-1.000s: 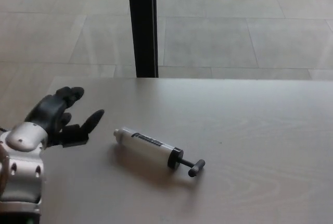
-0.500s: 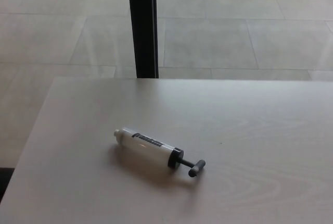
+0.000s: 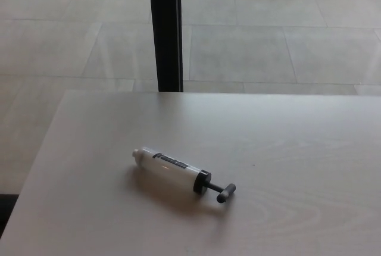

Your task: The robot uses its left hand to lift the air pump kept on the middle of the desk and use the right hand to compress the handle

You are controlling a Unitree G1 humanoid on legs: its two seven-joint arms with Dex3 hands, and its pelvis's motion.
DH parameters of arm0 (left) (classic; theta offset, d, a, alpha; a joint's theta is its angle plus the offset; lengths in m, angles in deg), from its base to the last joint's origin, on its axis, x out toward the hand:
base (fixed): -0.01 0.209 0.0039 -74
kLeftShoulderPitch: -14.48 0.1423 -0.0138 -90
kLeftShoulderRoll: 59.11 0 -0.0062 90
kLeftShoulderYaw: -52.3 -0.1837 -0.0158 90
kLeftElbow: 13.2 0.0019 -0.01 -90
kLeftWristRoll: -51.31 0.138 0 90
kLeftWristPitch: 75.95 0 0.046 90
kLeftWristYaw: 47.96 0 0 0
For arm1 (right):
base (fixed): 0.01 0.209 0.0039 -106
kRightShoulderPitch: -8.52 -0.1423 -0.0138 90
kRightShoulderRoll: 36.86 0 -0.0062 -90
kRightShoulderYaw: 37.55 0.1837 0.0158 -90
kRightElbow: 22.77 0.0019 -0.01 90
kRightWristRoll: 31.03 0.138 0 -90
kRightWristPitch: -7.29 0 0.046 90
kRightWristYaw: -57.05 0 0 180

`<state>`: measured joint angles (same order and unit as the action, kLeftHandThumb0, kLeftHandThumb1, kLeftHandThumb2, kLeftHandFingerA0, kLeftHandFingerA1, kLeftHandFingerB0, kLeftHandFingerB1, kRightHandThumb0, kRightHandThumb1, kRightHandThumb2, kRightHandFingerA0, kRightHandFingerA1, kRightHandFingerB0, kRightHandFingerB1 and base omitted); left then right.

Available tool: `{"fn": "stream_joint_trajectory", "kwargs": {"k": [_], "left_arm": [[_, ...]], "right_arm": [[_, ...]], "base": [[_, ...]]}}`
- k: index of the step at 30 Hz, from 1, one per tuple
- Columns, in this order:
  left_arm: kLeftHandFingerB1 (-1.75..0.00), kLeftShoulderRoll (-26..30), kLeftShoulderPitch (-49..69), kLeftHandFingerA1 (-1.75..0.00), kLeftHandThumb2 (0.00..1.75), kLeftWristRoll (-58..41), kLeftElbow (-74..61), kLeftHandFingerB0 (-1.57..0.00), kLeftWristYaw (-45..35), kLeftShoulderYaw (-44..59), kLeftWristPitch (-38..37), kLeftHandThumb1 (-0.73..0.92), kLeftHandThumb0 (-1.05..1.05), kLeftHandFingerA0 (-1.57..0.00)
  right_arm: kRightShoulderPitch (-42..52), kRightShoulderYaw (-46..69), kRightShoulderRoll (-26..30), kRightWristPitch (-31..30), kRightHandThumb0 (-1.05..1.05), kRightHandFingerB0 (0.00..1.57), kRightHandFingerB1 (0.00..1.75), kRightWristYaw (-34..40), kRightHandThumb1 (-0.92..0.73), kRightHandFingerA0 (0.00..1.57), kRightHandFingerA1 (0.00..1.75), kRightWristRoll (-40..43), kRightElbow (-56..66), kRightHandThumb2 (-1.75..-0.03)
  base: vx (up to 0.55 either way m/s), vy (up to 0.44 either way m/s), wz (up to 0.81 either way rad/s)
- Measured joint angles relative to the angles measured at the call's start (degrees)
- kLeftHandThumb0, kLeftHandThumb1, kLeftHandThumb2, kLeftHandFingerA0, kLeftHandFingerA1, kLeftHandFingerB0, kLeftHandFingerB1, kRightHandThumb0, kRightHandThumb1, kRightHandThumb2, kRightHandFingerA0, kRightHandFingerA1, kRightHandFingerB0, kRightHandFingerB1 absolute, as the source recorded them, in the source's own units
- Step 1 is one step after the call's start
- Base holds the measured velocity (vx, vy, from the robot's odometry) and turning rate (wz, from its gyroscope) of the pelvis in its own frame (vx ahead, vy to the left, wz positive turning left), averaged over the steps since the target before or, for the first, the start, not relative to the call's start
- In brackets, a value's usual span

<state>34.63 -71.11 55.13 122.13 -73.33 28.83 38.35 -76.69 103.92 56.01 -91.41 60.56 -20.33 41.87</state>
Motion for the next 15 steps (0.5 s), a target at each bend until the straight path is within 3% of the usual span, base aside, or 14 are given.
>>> {"fn": "stream_joint_trajectory", "kwargs": {"k": [2, 3, 4, 7, 8, 10, 11, 12, 13, 14, 15], "left_arm": [[-0.32, 0.2, 1.6, -0.39, 0.63, -0.6, 3.0, -0.22, 0.5, 0.7, -1.0, 0.78, -0.71, -0.27], [-0.45, 0.5, 2.8, -0.50, 0.90, -1.0, 5.5, -0.22, 0.7, 1.2, -1.9, 0.61, -0.73, -0.25], [-0.45, 0.6, 3.3, -0.51, 0.92, -1.2, 6.7, -0.17, 0.9, 1.4, -2.3, 0.61, -0.76, -0.22], [-0.46, 1.1, 5.0, -0.52, 0.91, -2.7, 11.6, -0.20, 1.4, 2.2, -4.5, 0.60, -0.73, -0.27], [-0.46, 1.3, 5.4, -0.53, 0.93, -3.0, 12.7, -0.19, 1.5, 2.2, -5.2, 0.62, -0.72, -0.28], [-0.45, 1.9, 5.8, -0.53, 0.93, -3.8, 15.3, -0.15, 1.7, 1.9, -6.7, 0.64, -0.72, -0.25], [-0.45, 2.3, 5.9, -0.52, 0.93, -4.2, 16.4, -0.17, 1.8, 1.6, -7.4, 0.64, -0.73, -0.24], [-0.45, 2.6, 5.9, -0.52, 0.93, -4.5, 17.0, -0.17, 1.8, 1.4, -7.8, 0.64, -0.73, -0.24], [-0.45, 3.0, 6.1, -0.53, 0.93, -4.9, 18.0, -0.18, 1.9, 1.0, -8.7, 0.63, -0.72, -0.26], [-0.35, 3.2, 6.4, -0.44, 0.63, -5.3, 18.8, -0.26, 1.9, 0.5, -9.6, 0.78, -0.69, -0.33], [-0.46, 3.2, 6.6, -0.52, 0.92, -5.6, 19.4, -0.24, 2.0, 0.3, -10.2, 0.63, -0.72, -0.29]], "right_arm": [[0.4, 0.7, 0.1, 0.4, -0.66, 0.31, 0.41, -0.1, -0.91, 0.48, 0.79, 0.3, -3.5, -0.67], [0.8, 1.2, 0.4, 0.8, -0.67, 0.33, 0.42, -0.3, -0.90, 0.54, 0.84, 0.5, -6.5, -0.67], [0.9, 1.4, 0.5, 1.1, -0.71, 0.38, 0.45, -0.4, -0.87, 0.58, 1.03, 0.7, -8.0, -0.66], [1.7, 2.5, 1.2, 2.3, -0.70, 0.40, 0.44, -0.9, -0.87, 0.55, 1.04, 1.4, -13.9, -0.66], [1.9, 2.8, 1.4, 2.7, -0.68, 0.38, 0.42, -1.0, -0.88, 0.54, 0.76, 1.5, -15.2, -0.66], [2.4, 3.0, 2.0, 4.0, -0.68, 0.38, 0.42, -1.6, -0.88, 0.57, 0.80, 1.9, -18.7, -0.66], [2.5, 3.0, 2.3, 4.7, -0.67, 0.31, 0.54, -1.9, -0.69, 0.57, 0.80, 2.1, -20.3, -1.05], [2.6, 3.0, 2.4, 5.2, -0.67, 0.31, 0.54, -2.1, -0.69, 0.57, 0.80, 2.3, -21.3, -1.05], [2.8, 2.9, 2.7, 5.9, -0.67, 0.37, 0.42, -2.5, -0.88, 0.59, 0.87, 2.4, -22.7, -0.66], [3.0, 2.8, 3.1, 6.7, -0.66, 0.34, 0.55, -2.9, -0.69, 0.59, 0.81, 2.5, -24.1, -1.04], [3.1, 2.6, 3.4, 7.3, -0.67, 0.35, 0.55, -3.1, -0.68, 0.60, 0.83, 2.5, -25.1, -1.03]], "base": [[0.00, 0.000, 0.00], [0.00, 0.000, 0.00], [0.00, 0.000, 0.00], [0.00, 0.000, 0.00], [0.00, 0.000, 0.00], [0.00, 0.000, 0.00], [0.00, 0.000, 0.00], [0.00, 0.000, 0.00], [0.00, 0.000, 0.00], [0.00, 0.000, 0.00], [0.00, 0.000, 0.00]]}}
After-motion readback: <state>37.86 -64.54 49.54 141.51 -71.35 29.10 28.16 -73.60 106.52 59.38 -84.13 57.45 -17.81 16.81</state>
